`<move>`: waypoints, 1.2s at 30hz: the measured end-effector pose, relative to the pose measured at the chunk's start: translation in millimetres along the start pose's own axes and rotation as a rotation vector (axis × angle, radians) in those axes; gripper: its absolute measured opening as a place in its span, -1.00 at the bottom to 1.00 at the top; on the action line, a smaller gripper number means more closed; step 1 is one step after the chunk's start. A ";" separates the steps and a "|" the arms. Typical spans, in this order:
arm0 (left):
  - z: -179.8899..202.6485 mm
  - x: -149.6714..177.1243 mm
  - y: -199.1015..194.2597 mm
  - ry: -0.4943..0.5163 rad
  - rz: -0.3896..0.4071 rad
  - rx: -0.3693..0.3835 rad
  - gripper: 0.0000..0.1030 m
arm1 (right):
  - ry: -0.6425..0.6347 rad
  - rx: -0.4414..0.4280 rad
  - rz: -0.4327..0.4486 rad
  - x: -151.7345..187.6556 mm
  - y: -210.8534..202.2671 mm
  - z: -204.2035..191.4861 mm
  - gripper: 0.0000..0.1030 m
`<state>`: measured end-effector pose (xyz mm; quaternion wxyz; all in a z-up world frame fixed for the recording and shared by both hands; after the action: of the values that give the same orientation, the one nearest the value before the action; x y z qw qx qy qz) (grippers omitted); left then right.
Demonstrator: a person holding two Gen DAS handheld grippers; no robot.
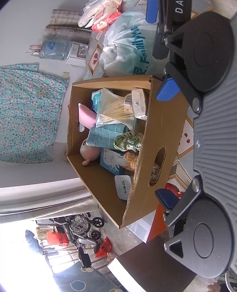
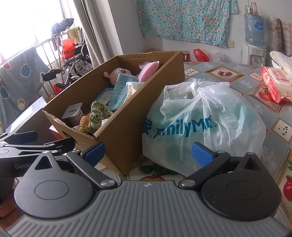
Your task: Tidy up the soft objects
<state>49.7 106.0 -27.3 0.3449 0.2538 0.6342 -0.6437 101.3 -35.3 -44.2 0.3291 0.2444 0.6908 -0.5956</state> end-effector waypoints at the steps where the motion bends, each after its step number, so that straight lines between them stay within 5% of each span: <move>1: -0.7 0.5 0.6 -0.003 -0.002 0.000 1.00 | 0.002 0.002 -0.004 0.7 0.2 -0.6 0.97; 36: -3.5 5.0 12.0 -0.028 -0.029 0.029 0.99 | -0.014 0.073 -0.027 4.1 3.0 0.2 0.97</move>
<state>55.3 109.5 -39.0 0.3404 0.2406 0.6236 -0.6614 100.8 -35.2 -49.2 0.3168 0.2426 0.6696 -0.6264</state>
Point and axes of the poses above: each gripper's, at about its wrist camera, not at the fingertips, and y roughly the way its jaws point, z to its right, x to its underside, the point moved 10 cm from there along y, roughly the way its jaws point, and after that the axes turned 13 degrees about x, right-handed, at the moved point
